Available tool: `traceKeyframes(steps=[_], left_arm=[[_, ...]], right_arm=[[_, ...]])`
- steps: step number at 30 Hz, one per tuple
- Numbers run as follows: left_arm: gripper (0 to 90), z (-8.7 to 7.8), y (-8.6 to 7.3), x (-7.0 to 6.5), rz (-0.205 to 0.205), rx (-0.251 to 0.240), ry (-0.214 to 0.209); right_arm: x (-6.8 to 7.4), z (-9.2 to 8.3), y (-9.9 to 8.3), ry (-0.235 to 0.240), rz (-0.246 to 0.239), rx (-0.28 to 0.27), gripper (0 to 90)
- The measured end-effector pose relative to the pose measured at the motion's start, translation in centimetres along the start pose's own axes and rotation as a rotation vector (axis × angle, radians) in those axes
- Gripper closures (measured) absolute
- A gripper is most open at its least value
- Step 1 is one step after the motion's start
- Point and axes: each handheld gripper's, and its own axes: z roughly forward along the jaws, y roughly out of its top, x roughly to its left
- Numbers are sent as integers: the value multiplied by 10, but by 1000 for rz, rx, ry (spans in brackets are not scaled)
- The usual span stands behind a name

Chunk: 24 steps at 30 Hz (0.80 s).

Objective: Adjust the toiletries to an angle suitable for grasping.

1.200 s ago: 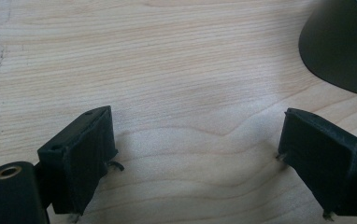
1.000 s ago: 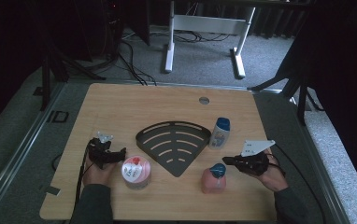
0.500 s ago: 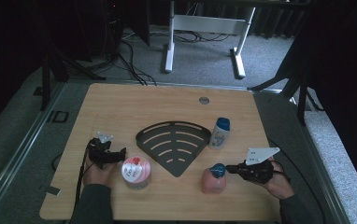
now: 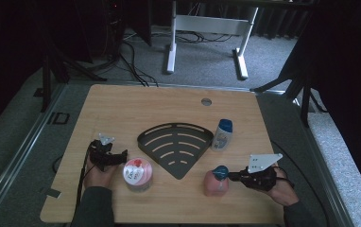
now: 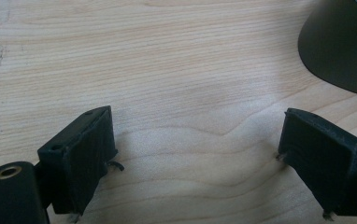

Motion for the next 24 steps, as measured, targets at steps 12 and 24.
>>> traceKeyframes(steps=[12, 24], left_arm=[[109, 0, 0, 0, 1, -1, -1], [108, 0, 0, 0, 0, -1, -1]], right_arm=[[16, -2, 2, 24, -34, -3, 900], [28, 12, 11, 76, -56, -10, 900]])
